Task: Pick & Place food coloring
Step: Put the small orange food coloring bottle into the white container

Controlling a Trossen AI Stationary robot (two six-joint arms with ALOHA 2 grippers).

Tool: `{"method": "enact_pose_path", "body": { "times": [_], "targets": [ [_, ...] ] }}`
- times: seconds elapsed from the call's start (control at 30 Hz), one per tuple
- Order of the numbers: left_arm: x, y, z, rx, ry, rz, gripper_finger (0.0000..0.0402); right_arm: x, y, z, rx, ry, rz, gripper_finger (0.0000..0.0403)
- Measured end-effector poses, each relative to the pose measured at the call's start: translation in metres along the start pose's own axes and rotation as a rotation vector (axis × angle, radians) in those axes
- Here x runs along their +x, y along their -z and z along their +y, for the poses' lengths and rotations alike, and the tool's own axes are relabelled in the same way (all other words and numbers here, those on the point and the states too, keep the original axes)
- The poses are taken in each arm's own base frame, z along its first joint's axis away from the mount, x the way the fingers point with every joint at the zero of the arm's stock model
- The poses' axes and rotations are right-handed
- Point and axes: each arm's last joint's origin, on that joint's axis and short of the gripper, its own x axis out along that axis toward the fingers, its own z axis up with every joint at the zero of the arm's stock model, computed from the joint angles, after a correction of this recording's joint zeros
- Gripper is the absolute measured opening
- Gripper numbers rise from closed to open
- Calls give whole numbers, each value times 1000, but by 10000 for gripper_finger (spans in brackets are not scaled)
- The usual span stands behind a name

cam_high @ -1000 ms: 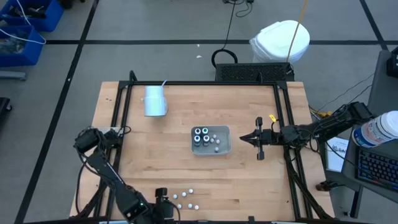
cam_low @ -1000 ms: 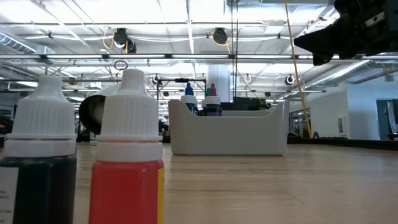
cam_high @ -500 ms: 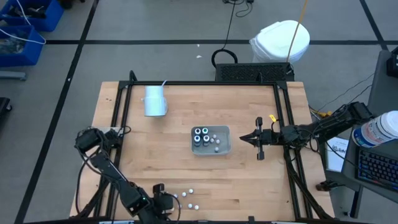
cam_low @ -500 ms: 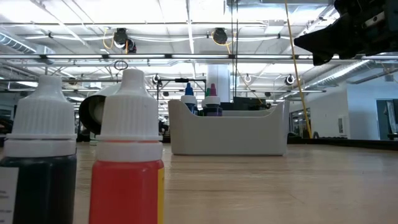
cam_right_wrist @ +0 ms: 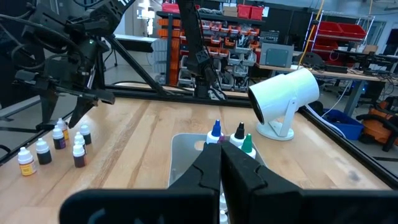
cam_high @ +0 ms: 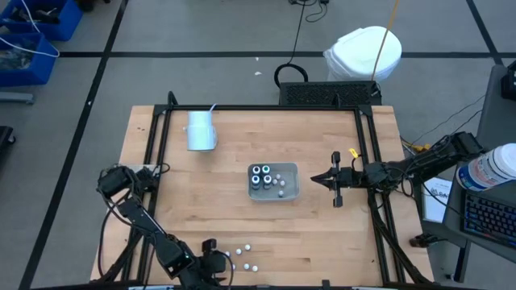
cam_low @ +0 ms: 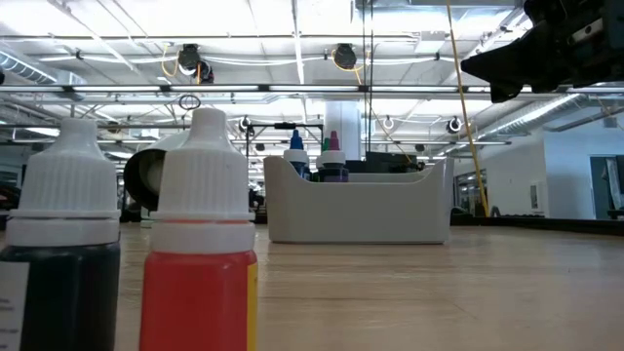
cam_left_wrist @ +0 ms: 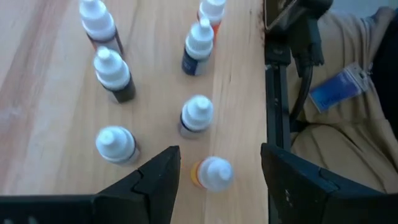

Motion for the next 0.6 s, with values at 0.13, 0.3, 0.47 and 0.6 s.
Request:
{"method": "enact_pose_path", "body": {
  "times": [0.13,0.3,0.47,0.6],
  "targets": [
    [0,0,0,4,-1,-2,227,0,0,0,0,0,0,0],
    [0,0,0,7,3,3,227,0,0,0,0,0,0,0],
    [0,1,-1,4,18,25,227,0,0,0,0,0,1,0],
    [0,0,0,8,8,12,227,0,0,0,-1,0,2,0]
  ]
}}
